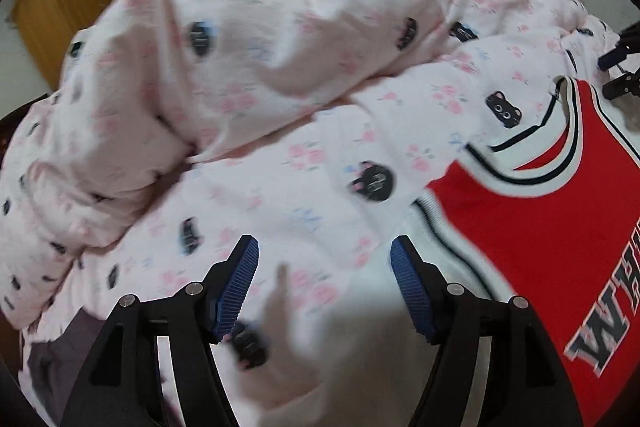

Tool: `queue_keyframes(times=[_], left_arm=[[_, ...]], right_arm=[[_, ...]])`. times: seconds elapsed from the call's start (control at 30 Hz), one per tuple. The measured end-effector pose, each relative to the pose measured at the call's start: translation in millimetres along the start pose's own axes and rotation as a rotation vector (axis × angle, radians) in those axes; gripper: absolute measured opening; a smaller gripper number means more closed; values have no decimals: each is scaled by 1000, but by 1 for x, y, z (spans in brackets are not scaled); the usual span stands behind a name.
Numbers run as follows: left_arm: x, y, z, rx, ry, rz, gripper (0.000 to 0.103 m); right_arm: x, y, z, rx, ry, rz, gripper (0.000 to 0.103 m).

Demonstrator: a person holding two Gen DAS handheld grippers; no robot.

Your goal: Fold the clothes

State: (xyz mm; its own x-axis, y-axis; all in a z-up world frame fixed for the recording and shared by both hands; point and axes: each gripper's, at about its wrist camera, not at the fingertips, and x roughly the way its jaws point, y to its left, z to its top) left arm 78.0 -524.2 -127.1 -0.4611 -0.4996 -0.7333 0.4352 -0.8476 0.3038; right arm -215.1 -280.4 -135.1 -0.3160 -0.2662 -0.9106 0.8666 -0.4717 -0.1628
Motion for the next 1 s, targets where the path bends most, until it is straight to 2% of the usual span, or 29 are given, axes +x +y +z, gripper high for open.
queue_keyframes(times=[0.13,0.27,0.47,0.63,0.8,1.0], left_arm=[[-47,38,-29,-128,-55,29,64],[-80,63,-57,-282,-83,-23,64],[-95,51,-95,-544,-72,-150,64],[-93,31,-117,-700,-42,-218,64],[-84,17,-134,-771,-34,-249,64],[-75,14,-130,-764,-45,-289,64]], right_arm=[[-28,-12,-16,60,-73,-65,58],[-57,-9,-35,87,-134,-22,58],[-94,20,-67,106,-196,76,58],[-100,68,-67,48,-194,143,58],[-110,112,-68,-7,-212,186,58],[-105,157,-81,-34,-207,267,58]])
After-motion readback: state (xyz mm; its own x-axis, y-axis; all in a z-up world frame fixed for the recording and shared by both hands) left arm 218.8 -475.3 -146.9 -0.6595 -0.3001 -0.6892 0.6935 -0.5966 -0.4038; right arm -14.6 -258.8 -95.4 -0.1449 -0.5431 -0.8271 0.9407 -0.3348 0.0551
